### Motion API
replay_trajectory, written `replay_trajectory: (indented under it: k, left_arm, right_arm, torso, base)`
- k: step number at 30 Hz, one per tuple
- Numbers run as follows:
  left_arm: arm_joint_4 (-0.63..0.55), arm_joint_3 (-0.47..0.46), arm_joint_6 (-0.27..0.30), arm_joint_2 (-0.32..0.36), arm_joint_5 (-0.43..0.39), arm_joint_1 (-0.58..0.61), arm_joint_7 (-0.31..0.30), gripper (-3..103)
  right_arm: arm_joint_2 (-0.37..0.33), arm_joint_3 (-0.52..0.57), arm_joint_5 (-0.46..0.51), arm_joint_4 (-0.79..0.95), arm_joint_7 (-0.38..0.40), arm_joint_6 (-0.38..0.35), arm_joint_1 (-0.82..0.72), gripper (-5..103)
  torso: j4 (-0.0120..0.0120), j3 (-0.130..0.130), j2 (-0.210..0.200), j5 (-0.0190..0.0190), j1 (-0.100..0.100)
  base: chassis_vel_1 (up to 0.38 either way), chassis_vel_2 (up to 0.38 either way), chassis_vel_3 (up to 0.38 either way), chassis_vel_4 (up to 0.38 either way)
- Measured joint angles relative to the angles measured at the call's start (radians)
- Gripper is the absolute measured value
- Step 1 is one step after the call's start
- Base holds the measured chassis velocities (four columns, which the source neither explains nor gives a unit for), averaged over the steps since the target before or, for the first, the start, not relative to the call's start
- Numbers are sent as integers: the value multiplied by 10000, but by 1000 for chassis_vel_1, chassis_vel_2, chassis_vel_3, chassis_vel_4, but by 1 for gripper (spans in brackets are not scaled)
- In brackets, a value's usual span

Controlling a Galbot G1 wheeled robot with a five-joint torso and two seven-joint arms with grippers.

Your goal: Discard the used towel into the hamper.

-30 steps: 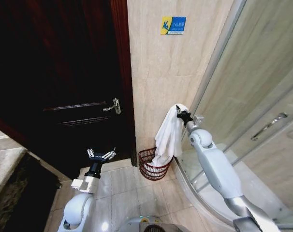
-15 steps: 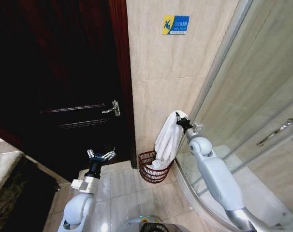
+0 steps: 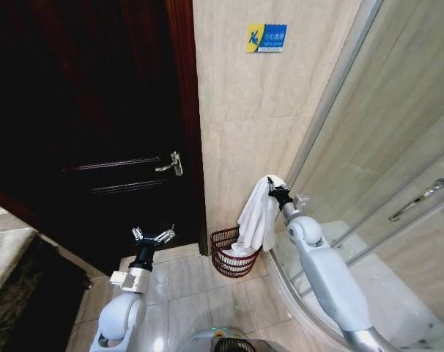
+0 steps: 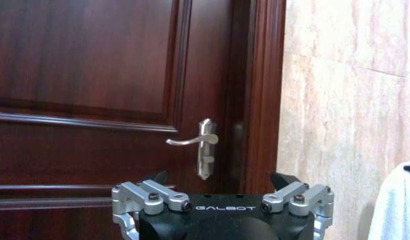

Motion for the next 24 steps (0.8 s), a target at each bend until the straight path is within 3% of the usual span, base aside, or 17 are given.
replay_trajectory:
  k: [12,24]
  left_arm:
    - [114,-44,-360,41,-17,-39,-142,100]
    - [108,-1,-389,240,-288,-154,-90,100]
  right_arm:
    - [257,48,-76,-81,27,15,69,4]
    - [308,471,-415,-452,47,91,-157,4]
  torso:
    - [8,0,2,-1,0]
    - [-2,0,1,0,1]
  base:
    - [46,43,43,39]
    - [0,0,0,0]
